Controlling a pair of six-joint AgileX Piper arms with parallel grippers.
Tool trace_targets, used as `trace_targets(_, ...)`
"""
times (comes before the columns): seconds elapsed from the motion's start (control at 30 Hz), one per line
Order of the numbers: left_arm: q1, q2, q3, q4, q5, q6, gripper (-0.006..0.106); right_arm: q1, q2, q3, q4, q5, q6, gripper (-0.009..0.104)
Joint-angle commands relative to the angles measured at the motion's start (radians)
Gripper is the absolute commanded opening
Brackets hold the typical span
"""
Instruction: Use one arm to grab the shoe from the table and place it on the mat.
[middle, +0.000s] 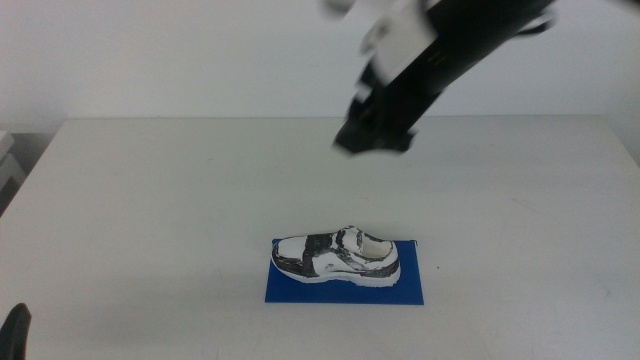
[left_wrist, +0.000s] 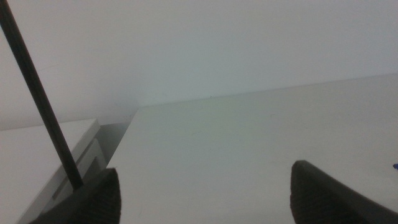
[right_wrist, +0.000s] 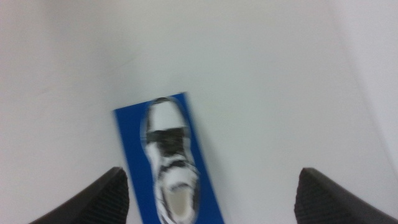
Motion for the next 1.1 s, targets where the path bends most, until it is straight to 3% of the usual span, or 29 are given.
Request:
trace_targets(0.0,-0.004,-0.007,0.005,-0.009,-0.082,-0.006,0.094,-0.051,-0.124,0.016,-0.019,-0.065,0.105,0.092)
trace_targets(0.17,-0.004,-0.007,0.005,-0.009,-0.082,-0.006,0.094,-0.114,-0.353,0.320,-0.103,-0.349,0.263,0.092)
trace_targets(0.37,-0.004,-0.007,0.005,-0.009,-0.082,-0.006,0.094,-0.219,-0.671,0.746,-0.137,-0.701,0.372,0.092)
trace_targets(0.47,-0.004,-0.007,0.005,-0.009,-0.082,-0.006,0.094,-0.259,-0.810,0.907,-0.206,-0.791,0.477,0.092)
trace_targets(0.7,-0.004,-0.007,0.005,-0.009,-0.082,-0.006,0.094,-0.372,-1.040,1.167,-0.432,-0.872,0.955,0.092)
trace_targets(0.8,-0.004,-0.007,0.005,-0.009,-0.082,-0.006,0.094,-0.436,-1.111,1.256,-0.421,-0.894,0.959,0.092)
trace_targets(0.9,-0.004,-0.007,0.005,-0.009,-0.082,-0.006,0.094,-0.486,-1.211,1.363,-0.371,-0.984,0.853,0.092)
trace_targets(1.07,-0.004,-0.007,0.005,-0.009,-0.082,-0.006,0.094,-0.520,-1.359,1.523,-0.354,-1.061,0.684,0.092)
